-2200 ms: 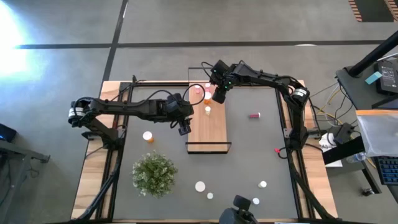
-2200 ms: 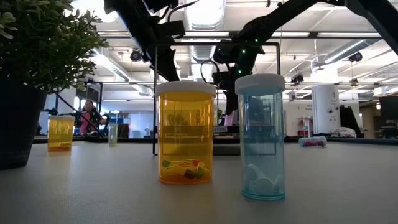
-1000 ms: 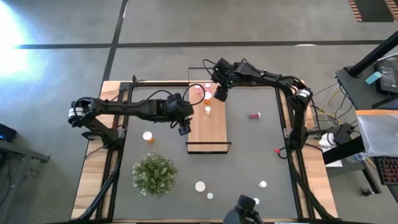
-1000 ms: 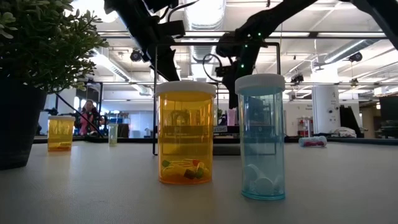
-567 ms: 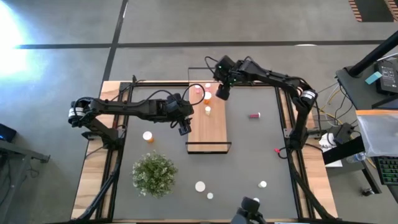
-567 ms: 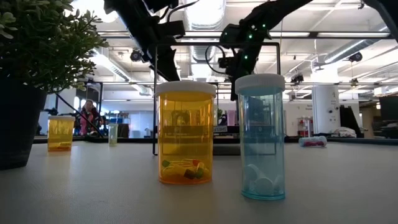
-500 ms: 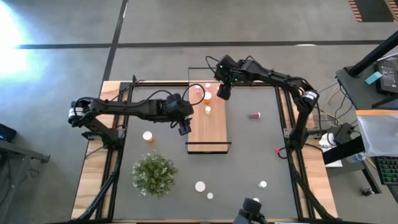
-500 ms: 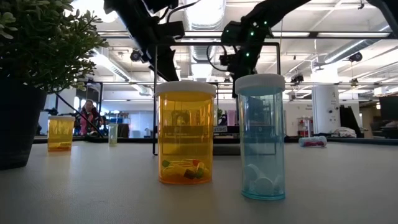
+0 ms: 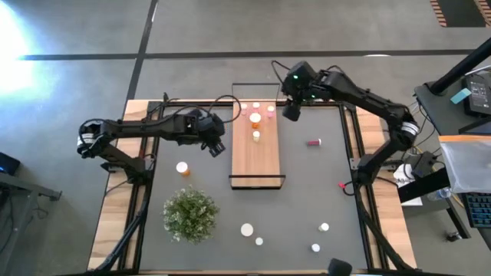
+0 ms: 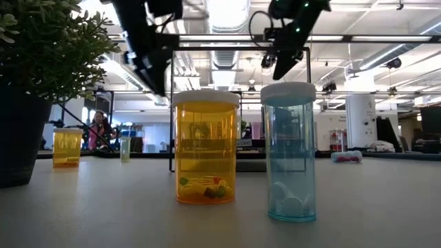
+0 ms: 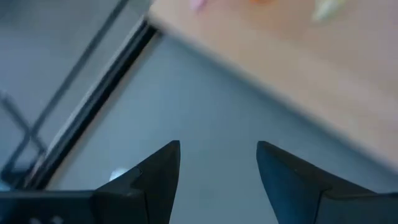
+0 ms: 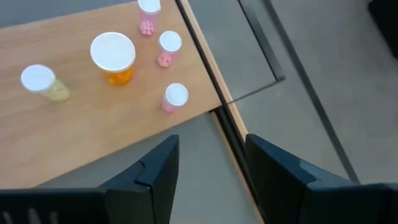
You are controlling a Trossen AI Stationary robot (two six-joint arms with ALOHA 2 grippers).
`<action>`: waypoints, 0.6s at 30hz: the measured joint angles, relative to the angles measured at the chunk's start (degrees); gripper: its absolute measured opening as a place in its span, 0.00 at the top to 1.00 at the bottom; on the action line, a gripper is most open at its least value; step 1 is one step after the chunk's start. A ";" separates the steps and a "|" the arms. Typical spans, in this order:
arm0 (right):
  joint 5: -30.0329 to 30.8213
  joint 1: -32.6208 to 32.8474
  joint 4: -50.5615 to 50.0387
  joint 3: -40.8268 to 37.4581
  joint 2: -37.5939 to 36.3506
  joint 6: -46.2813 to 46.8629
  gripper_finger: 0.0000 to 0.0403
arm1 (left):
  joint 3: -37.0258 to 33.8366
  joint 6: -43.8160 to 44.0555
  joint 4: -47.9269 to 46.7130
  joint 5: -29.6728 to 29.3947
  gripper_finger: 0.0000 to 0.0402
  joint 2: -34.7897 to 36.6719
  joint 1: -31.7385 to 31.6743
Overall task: Pick and place medicine bottles onto shelf by color
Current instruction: Put the top yellow pill bottle on the shelf aligned with the other yellow pill bottle
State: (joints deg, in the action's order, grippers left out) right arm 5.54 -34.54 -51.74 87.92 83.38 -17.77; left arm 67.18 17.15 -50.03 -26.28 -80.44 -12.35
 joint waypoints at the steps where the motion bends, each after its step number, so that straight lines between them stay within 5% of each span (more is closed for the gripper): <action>1: 0.00 0.00 0.26 -1.11 -1.34 -0.15 0.57 | -0.52 1.27 -1.69 0.02 0.51 0.14 -0.85; 18: 0.02 0.00 18.93 -20.67 -12.99 -6.79 0.58 | -6.24 7.20 -5.53 0.03 0.51 0.94 -19.19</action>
State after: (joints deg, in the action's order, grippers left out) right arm 5.56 -34.54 -32.81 67.26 70.39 -24.56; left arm 60.94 24.34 -55.56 -26.26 -79.50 -31.53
